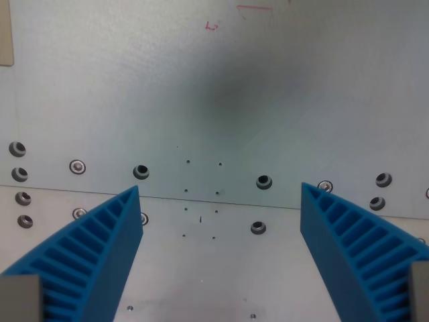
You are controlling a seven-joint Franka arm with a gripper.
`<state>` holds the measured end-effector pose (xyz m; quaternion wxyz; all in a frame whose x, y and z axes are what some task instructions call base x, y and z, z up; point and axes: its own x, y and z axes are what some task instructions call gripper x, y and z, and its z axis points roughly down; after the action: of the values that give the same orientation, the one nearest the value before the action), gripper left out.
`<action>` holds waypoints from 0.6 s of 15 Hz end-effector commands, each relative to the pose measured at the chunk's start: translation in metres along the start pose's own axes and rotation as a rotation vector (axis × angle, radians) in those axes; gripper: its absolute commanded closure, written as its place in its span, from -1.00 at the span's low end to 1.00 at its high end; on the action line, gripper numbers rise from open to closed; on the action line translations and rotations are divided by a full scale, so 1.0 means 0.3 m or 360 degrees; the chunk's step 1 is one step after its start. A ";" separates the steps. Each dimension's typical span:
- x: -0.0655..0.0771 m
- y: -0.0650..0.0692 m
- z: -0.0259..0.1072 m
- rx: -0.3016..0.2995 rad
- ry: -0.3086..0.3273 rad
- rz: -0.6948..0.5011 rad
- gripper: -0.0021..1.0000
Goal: Rotate around gripper positive y
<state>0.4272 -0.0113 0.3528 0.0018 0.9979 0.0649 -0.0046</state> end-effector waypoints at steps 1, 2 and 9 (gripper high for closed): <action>-0.001 0.000 -0.009 -0.0001 0.0029 0.0000 -1.00; -0.001 0.000 -0.009 -0.0002 0.0048 0.0000 -1.00; -0.001 0.000 -0.009 -0.0002 0.0178 0.0000 -1.00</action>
<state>0.4304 -0.0113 0.3545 0.0024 0.9979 0.0649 0.0027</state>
